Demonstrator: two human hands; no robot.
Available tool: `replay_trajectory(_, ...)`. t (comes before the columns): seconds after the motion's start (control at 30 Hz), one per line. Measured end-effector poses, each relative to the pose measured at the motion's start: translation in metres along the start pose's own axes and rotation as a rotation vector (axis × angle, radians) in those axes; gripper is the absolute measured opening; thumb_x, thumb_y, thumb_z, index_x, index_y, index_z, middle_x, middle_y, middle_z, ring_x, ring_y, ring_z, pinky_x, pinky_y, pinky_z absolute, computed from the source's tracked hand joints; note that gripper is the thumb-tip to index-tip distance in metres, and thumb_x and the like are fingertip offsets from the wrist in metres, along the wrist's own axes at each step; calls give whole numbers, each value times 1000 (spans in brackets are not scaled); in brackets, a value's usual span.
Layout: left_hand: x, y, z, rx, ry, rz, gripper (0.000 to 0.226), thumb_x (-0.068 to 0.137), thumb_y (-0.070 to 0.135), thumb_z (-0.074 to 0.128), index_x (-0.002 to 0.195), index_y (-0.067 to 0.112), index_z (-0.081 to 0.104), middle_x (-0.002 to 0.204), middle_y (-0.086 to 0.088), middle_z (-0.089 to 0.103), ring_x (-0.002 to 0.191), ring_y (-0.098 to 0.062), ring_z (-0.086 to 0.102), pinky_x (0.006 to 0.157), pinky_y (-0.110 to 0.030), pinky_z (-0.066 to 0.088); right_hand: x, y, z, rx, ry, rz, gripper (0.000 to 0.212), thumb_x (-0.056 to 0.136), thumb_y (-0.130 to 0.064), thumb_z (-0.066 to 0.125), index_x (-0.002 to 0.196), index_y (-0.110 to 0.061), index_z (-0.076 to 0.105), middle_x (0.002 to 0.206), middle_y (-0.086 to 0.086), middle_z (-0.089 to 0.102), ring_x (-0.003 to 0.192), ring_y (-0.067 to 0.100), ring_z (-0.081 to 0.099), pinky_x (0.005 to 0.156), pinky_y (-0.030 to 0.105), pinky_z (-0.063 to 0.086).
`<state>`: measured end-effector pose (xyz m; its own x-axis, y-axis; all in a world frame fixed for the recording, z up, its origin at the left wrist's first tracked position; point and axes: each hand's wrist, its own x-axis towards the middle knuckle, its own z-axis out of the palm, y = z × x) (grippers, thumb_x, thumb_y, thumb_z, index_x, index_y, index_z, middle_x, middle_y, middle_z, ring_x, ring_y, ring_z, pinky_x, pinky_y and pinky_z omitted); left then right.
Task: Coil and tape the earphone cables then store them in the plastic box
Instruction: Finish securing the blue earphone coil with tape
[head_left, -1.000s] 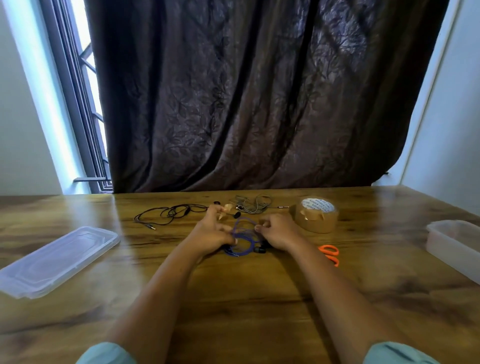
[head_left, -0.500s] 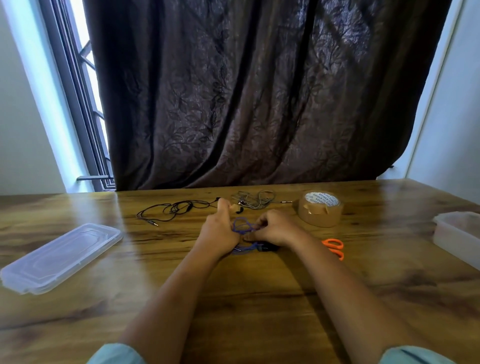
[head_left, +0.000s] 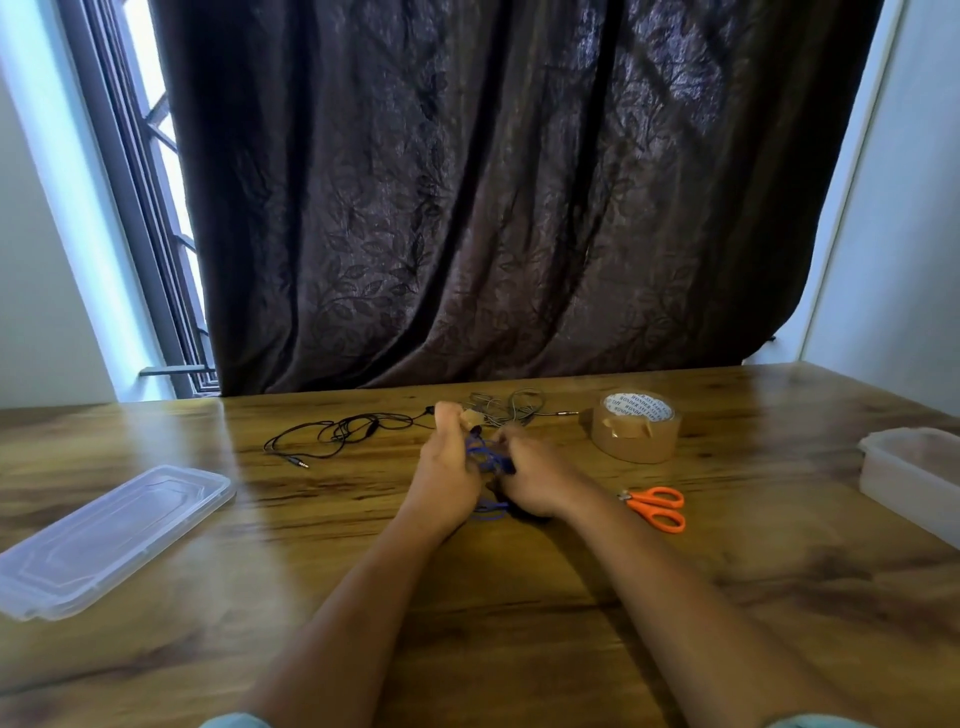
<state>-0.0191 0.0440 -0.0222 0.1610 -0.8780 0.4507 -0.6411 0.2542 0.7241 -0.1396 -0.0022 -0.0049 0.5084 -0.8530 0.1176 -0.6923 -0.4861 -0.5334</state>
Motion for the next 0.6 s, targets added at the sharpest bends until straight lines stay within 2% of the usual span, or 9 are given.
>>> replay_trajectory(0.07, 1, -1, -1, -55, 38, -1, 39, 84, -13, 39, 106, 18, 29, 98, -9, 55, 85, -18, 56, 66, -23, 49, 1, 0, 0, -12, -40, -9, 40, 89, -8, 56, 127, -14, 48, 123, 9, 56, 113, 26, 53, 87, 28, 42)
replay_trajectory(0.1, 2, -1, -1, -86, 50, -10, 39, 84, -14, 40, 106, 17, 30, 98, -8, 54, 84, -15, 56, 64, -20, 48, 0, 0, 0, -29, -42, -27, 37, 90, -8, 54, 127, -12, 50, 125, 12, 56, 115, 27, 52, 88, 28, 41)
replay_trajectory(0.17, 4, 1, 0, -179, 71, -32, 38, 86, -14, 40, 106, 17, 32, 97, -5, 52, 81, -10, 55, 61, -16, 48, 0, 0, -2, -19, -32, -47, 29, 95, -10, 47, 123, -9, 54, 122, 14, 57, 111, 28, 54, 82, 27, 39)
replay_trajectory(0.23, 7, 1, 1, -299, 83, -51, 38, 88, -13, 44, 101, 21, 33, 96, -6, 50, 79, -8, 55, 66, -20, 50, 0, 2, -5, 63, -6, -30, 24, 98, -12, 43, 119, -11, 55, 114, 11, 60, 101, 25, 55, 78, 29, 38)
replay_trajectory(0.3, 8, -1, 0, -388, 54, -65, 41, 89, -11, 49, 94, 26, 33, 97, -7, 51, 81, -10, 57, 76, -30, 53, 1, 5, -8, 300, -2, 27, 17, 98, -11, 41, 102, -18, 56, 94, 3, 60, 83, 16, 53, 73, 30, 41)
replay_trajectory(0.37, 7, -2, -2, -477, -32, -99, 38, 91, -8, 50, 93, 25, 33, 98, -9, 59, 82, -15, 63, 78, -35, 56, -1, 5, -12, 573, -43, 72, 22, 98, -5, 39, 89, -20, 53, 80, -2, 57, 73, 10, 51, 69, 22, 43)
replay_trajectory(0.43, 5, -2, -4, -556, -103, -131, 34, 92, -6, 51, 94, 22, 33, 94, -12, 67, 79, -18, 68, 76, -34, 56, -2, 6, -16, 730, -105, 80, 24, 98, -1, 36, 91, -15, 54, 77, 1, 57, 73, 11, 54, 70, 22, 45)
replay_trajectory(0.5, 5, -2, -7, -641, -131, -163, 31, 91, -6, 52, 96, 19, 33, 89, -13, 71, 80, -23, 70, 77, -36, 56, -3, 8, -21, 860, -167, 100, 22, 98, 0, 37, 95, -10, 57, 71, 1, 58, 65, 12, 56, 62, 22, 48)
replay_trajectory(0.6, 7, -2, -13, -756, -200, -251, 28, 91, -2, 56, 104, 12, 36, 93, -12, 73, 86, -24, 70, 81, -36, 55, -7, 10, -33, 1018, -249, 124, 17, 95, -1, 46, 102, -8, 60, 62, 0, 55, 54, 8, 54, 53, 23, 51)
